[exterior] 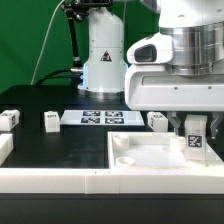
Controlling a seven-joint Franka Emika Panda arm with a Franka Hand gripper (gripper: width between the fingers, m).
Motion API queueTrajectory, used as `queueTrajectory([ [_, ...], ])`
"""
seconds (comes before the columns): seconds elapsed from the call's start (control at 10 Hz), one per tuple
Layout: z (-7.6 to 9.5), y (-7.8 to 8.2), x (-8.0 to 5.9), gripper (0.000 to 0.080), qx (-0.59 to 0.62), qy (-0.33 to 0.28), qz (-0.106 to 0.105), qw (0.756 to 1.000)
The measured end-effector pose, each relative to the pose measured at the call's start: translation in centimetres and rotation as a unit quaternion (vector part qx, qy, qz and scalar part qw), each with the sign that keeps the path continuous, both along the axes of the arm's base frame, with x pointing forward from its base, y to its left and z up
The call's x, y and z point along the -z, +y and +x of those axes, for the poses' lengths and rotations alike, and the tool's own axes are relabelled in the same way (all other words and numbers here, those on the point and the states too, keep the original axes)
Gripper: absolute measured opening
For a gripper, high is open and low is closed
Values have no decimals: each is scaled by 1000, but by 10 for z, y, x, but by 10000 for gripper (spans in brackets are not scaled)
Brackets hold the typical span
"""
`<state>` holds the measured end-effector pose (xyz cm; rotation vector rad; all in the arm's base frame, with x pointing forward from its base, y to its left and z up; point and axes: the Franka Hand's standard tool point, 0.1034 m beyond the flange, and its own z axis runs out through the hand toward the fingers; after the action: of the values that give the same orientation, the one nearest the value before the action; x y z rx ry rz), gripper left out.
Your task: Assemble one leg
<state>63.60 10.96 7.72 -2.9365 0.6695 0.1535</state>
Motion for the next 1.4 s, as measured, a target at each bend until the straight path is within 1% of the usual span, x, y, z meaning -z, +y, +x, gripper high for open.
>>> queueTrajectory([
  [0.1, 0, -1, 0, 291, 69, 10, -7, 998],
  [0.2, 0, -2, 0, 291, 103, 14, -10, 995],
  [0.3, 0, -3, 1, 291, 175, 23, -16, 984],
  [0.6, -3, -3, 1, 291, 346, 39, -32, 937],
  [0.7, -3, -3, 1, 291, 403, 46, -39, 913],
  [0.8, -4, -3, 1, 291, 434, 50, -43, 899],
  [0.9, -4, -3, 1, 291, 445, 52, -43, 893],
  [1.0, -4, -3, 1, 297, 453, 53, -44, 889],
  [1.1, -4, -3, 1, 297, 444, 52, -44, 894],
  [1.2, -4, -3, 1, 493, 425, 50, -42, 903],
  [1.3, -4, -1, 1, 493, 418, 48, -42, 906],
  [1.4, -4, 0, 1, 615, 370, 42, -41, 927],
])
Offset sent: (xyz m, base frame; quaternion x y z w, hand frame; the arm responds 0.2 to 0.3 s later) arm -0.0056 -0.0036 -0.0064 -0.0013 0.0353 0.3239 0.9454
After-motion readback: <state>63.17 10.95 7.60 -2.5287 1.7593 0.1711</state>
